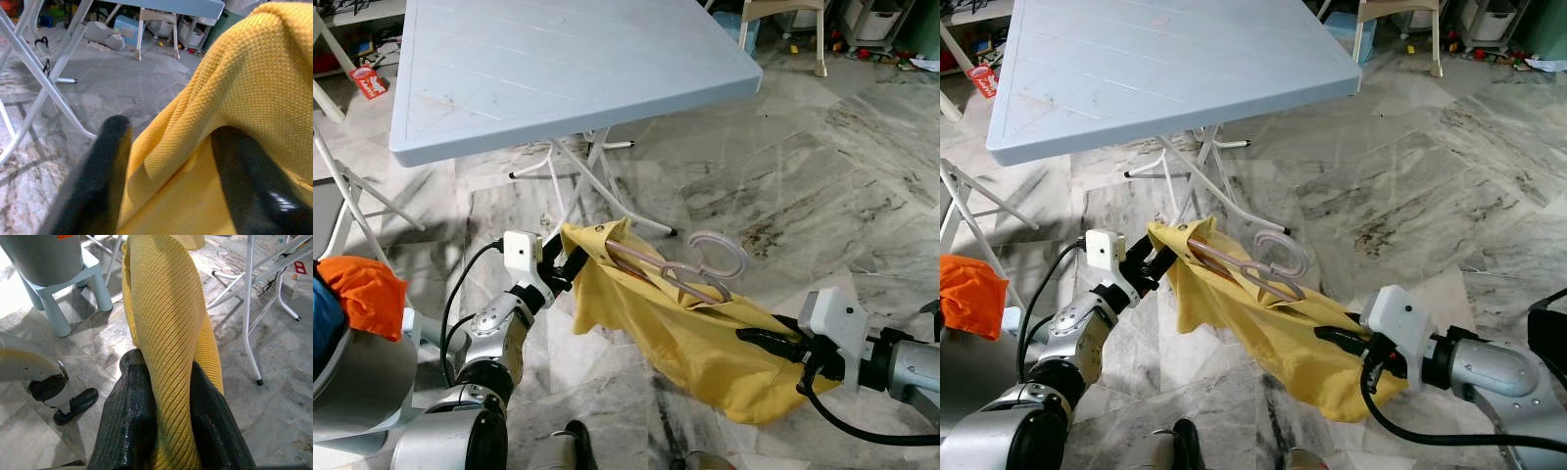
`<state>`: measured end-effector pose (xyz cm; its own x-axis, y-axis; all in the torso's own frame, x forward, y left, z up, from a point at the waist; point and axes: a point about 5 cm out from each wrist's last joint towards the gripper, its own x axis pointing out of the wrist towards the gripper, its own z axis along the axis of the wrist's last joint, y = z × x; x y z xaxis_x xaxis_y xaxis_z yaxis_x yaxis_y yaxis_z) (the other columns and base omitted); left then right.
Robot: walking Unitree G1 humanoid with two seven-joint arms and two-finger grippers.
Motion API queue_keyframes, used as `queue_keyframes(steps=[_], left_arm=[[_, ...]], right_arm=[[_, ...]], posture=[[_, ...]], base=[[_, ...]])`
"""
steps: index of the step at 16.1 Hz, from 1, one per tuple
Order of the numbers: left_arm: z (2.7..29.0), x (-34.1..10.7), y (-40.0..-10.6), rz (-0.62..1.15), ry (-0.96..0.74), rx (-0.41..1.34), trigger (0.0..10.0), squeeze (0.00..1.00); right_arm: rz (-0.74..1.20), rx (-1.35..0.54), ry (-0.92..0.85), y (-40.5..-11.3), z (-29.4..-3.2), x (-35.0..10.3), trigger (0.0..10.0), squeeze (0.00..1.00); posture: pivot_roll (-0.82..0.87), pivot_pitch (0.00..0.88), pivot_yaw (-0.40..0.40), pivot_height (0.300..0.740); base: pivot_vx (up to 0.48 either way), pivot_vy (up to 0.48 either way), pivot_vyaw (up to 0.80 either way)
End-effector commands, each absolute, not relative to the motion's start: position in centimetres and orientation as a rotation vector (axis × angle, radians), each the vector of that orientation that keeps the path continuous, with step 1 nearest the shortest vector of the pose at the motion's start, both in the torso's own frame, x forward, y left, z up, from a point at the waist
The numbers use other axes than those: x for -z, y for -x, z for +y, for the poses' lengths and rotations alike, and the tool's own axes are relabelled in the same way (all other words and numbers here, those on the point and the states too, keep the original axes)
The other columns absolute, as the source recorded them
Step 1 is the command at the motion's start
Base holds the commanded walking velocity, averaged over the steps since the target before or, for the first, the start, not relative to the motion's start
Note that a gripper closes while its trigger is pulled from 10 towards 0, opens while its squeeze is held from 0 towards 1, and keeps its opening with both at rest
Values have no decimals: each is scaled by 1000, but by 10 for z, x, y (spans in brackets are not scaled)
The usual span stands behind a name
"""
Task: Hang hanger
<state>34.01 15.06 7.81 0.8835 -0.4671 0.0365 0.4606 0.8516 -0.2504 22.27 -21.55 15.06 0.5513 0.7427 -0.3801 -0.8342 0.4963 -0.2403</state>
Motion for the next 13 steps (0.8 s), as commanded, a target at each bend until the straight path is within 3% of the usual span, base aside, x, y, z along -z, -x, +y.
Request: queue_keyframes(steps=[1, 13], left_arm=[[155, -79, -341, 26, 271, 482, 0, 0], [171, -79, -341, 31, 294, 408, 0, 0]], right_arm=[[196, -981, 432, -222, -214, -161, 10000, 0], [206, -962, 412, -221, -217, -160, 10000, 0]], posture=[[-189, 193, 46, 740], [-191, 196, 44, 740]], base=[[0, 0, 0], [0, 0, 0]])
